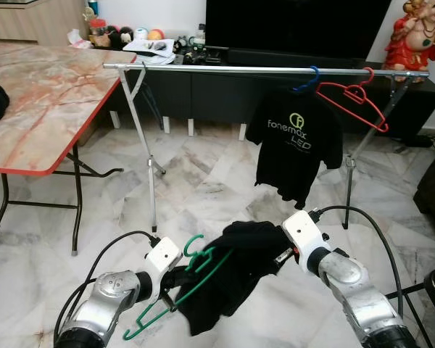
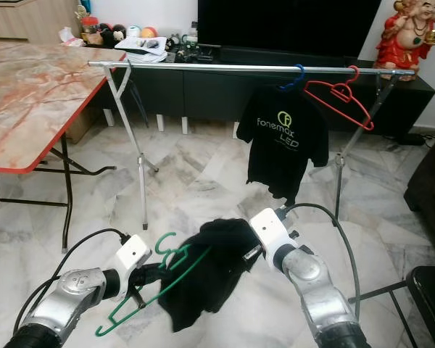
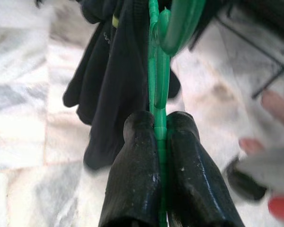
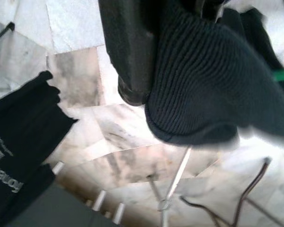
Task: Hang hanger
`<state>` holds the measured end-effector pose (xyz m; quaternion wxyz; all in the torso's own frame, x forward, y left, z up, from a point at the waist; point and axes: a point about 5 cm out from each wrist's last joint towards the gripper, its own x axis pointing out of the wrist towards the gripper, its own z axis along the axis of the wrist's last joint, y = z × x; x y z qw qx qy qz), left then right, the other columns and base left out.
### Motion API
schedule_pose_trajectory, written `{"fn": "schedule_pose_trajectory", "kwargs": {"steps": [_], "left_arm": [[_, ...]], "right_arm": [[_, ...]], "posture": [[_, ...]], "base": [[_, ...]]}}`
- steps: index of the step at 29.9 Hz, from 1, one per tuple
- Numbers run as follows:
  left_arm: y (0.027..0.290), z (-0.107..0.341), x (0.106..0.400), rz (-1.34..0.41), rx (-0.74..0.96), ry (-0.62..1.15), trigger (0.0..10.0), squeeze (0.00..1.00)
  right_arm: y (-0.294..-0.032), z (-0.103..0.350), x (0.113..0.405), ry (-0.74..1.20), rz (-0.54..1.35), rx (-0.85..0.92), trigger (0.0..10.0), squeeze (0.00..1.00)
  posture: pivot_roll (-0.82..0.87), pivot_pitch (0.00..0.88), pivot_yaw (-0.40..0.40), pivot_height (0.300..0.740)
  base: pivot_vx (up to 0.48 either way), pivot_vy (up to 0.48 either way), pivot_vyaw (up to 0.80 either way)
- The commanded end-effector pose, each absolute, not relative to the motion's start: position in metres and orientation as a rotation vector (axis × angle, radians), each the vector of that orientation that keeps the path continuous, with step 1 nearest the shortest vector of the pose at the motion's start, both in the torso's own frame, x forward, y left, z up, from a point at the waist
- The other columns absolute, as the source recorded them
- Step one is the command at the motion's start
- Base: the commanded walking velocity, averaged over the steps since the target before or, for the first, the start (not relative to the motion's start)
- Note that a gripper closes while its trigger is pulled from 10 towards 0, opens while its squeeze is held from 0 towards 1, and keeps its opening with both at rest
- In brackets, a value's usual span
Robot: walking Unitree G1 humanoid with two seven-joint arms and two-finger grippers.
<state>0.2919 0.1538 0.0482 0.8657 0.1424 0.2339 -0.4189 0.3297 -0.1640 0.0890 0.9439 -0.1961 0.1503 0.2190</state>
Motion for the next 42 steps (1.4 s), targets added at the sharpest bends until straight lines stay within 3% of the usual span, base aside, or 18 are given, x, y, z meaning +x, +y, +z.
{"fn": "schedule_pose_trajectory", "kwargs": {"steps": [1,9,11,13,20,26,31,37,42], "left_arm": [[0.158,0.042,0.287,-0.894,0.370,0.543,10.0,0.00],[0.159,0.033,0.278,-0.968,0.511,0.632,10.0,0.00],[0.156,0.038,0.280,-0.959,0.477,0.588,10.0,0.00],[0.152,0.055,0.297,-0.845,0.396,0.441,10.0,0.00],[0.153,0.072,0.308,-0.749,0.298,0.316,10.0,0.00],[0.150,0.075,0.301,-0.823,0.220,0.323,10.0,0.00],[0.152,0.065,0.281,-0.991,0.245,0.462,10.0,0.00],[0.151,0.069,0.284,-0.979,0.226,0.437,10.0,0.00],[0.151,0.077,0.301,-0.842,0.221,0.351,10.0,0.00]], "right_arm": [[-0.166,0.100,0.337,0.251,0.404,-0.369,10.0,0.00],[-0.156,0.104,0.342,0.245,0.433,-0.320,10.0,0.00],[-0.155,0.101,0.342,0.257,0.437,-0.313,10.0,0.00],[-0.153,0.095,0.339,0.288,0.457,-0.307,10.0,0.00],[-0.155,0.086,0.335,0.318,0.452,-0.302,10.0,0.00],[-0.158,0.078,0.333,0.341,0.428,-0.301,10.0,0.00],[-0.160,0.082,0.337,0.317,0.400,-0.307,10.0,0.00],[-0.156,0.083,0.337,0.315,0.422,-0.304,10.0,0.00],[-0.149,0.084,0.336,0.311,0.462,-0.293,10.0,0.00]], "posture": [[0.05,0.082,-0.036,0.740],[0.05,0.079,-0.038,0.740],[0.05,0.079,-0.039,0.740],[0.05,0.081,-0.040,0.740],[0.05,0.081,-0.038,0.740],[0.05,0.082,-0.038,0.740],[0.06,0.084,-0.037,0.740],[0.06,0.083,-0.036,0.740],[0.05,0.083,-0.036,0.740]], "base": [[0.000,0.000,0.00],[0.000,0.000,0.00],[0.000,0.000,0.00],[0.000,0.000,0.00],[0.000,0.000,0.00],[0.000,0.000,0.00],[0.000,0.000,0.00],[0.000,0.000,0.00],[0.000,0.000,0.00]]}}
